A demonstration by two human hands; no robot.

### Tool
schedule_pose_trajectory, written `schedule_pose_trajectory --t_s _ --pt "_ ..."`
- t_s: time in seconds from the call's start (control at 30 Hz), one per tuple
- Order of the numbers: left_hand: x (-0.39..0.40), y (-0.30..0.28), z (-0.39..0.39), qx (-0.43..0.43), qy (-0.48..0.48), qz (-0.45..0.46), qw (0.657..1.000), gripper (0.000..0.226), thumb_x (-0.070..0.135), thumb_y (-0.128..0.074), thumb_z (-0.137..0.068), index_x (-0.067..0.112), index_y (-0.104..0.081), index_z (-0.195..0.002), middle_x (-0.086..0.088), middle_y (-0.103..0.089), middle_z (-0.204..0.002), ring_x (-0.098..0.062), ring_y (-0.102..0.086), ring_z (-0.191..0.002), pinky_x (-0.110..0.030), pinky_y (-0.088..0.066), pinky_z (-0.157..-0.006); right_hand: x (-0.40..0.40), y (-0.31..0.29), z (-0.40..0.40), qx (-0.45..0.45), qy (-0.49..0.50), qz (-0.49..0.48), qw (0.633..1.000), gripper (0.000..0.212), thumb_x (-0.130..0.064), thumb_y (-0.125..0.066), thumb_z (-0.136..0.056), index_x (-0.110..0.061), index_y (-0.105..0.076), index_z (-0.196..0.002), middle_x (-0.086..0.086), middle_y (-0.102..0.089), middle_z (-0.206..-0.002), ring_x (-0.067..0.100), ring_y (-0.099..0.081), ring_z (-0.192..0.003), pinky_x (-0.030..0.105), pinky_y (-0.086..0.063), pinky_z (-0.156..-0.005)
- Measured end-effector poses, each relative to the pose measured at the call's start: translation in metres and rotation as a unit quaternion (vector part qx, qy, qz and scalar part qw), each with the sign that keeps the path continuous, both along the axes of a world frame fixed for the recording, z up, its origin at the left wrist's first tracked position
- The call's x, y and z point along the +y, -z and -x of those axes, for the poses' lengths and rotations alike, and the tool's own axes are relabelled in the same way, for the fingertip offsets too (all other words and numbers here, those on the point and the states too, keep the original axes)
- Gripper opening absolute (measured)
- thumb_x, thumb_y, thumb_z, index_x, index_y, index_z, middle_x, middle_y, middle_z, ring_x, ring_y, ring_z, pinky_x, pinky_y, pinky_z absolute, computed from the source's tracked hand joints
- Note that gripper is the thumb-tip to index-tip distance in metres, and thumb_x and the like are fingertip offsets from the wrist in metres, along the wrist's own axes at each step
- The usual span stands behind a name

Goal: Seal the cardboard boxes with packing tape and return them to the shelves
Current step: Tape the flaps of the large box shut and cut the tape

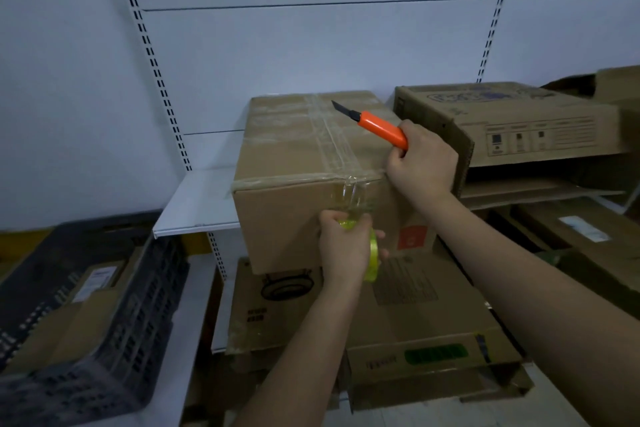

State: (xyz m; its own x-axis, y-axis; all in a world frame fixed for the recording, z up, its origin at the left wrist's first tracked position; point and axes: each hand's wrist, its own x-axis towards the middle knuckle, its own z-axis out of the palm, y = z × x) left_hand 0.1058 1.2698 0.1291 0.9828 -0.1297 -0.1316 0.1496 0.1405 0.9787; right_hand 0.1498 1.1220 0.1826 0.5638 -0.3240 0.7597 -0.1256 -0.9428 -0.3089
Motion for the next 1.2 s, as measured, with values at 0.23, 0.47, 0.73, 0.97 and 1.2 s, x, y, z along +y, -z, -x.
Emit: schedule_pose_trajectory --t_s 0.23,0.47,0.73,0.97,1.2 --pt "0.004 0.011 0.005 -0.005 0.014 0.054 0.998 0.008 0.014 -0.047 -0.099 0.017 -0.041 -0.104 -0.013 -0.076 -0.090 -0.028 -0.060 -0.043 -0.026 -0.048 -0.047 -0.004 -0.021 0.062 0.120 -0.153 0.076 0.978 0.037 -0.049 -0.047 -0.099 -0.024 -0.048 -0.125 -0.006 -0.056 -0.090 0.024 -0.060 -0.072 0.033 -0.038 -0.058" --pt "0.005 0.013 0.004 -0.021 -0.006 0.041 0.999 0.008 0.019 -0.053 -0.092 0.024 -0.049 -0.098 -0.014 -0.076 -0.089 -0.037 -0.070 -0.066 -0.042 -0.059 -0.061 -0.001 -0.022 0.116 0.185 -0.161 0.359 0.901 0.034 -0.041 -0.044 -0.102 -0.021 -0.064 -0.119 -0.003 -0.062 -0.067 0.019 -0.049 -0.038 0.017 -0.005 -0.041" --pt "0.004 0.012 0.008 -0.052 -0.015 0.045 0.998 0.008 0.006 -0.047 -0.095 0.012 -0.042 -0.094 -0.017 -0.074 -0.078 -0.030 -0.062 -0.045 -0.026 -0.045 -0.043 -0.026 -0.008 0.097 0.202 -0.137 0.431 0.869 0.040 -0.041 -0.052 -0.090 -0.024 -0.063 -0.124 0.001 -0.056 -0.064 0.024 -0.046 -0.034 0.017 -0.007 -0.041" --pt "0.010 0.015 0.005 -0.039 0.008 0.016 0.999 0.007 0.008 -0.047 -0.096 0.013 -0.043 -0.096 -0.015 -0.074 -0.075 -0.028 -0.061 -0.045 -0.029 -0.046 -0.051 -0.061 -0.013 0.117 0.256 -0.093 0.402 0.874 0.051 -0.051 -0.026 -0.096 -0.031 -0.055 -0.133 -0.005 -0.059 -0.070 0.014 -0.031 -0.039 0.018 -0.008 -0.040" --pt "0.036 0.012 0.014 -0.088 0.079 -0.024 0.993 0.009 0.017 -0.050 -0.102 0.012 -0.043 -0.100 -0.014 -0.074 -0.075 -0.026 -0.058 -0.043 -0.027 -0.045 -0.045 -0.058 -0.026 0.121 0.177 -0.133 0.228 0.948 0.050 -0.060 -0.024 -0.101 -0.034 -0.036 -0.142 -0.002 -0.061 -0.112 0.019 -0.061 -0.068 0.029 -0.040 -0.045"
